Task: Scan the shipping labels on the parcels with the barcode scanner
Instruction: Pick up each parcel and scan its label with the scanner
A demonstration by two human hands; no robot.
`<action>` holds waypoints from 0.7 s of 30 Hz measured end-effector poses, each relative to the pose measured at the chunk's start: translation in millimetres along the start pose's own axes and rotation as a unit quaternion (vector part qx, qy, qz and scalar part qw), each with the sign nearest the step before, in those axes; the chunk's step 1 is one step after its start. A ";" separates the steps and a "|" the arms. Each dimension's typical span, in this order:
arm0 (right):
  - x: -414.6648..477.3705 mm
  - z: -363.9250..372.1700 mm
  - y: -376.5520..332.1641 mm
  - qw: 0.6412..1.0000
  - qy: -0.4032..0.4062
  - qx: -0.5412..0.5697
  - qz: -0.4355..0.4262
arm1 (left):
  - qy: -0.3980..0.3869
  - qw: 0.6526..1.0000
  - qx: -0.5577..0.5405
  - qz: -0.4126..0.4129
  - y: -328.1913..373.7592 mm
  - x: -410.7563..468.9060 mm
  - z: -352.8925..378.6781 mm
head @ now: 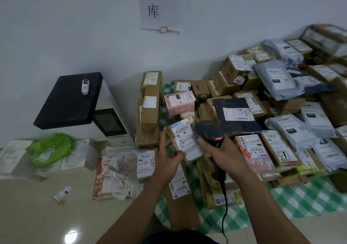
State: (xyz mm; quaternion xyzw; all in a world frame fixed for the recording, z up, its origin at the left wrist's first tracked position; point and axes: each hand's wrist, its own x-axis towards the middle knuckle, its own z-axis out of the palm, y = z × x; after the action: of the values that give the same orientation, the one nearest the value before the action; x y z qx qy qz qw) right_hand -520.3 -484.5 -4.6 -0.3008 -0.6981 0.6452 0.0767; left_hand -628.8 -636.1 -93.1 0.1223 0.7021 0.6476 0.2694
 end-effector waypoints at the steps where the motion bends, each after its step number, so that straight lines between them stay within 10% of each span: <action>1: -1.6 3.0 -1.6 1.000 -0.008 0.000 -0.001 | -0.001 1.000 -0.002 -0.001 1.5 -2.5 -0.3; 21: -21.1 2.1 -24.6 0.996 -0.056 -0.064 0.010 | 0.079 0.996 0.028 0.021 7.5 29.9 -17.9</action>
State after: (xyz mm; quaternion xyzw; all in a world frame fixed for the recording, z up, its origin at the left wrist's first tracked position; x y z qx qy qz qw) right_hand -512.2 -496.9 24.2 -0.2761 -0.7382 0.6154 0.0115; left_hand -664.5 -634.7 -92.0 0.0932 0.7360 0.6412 0.1963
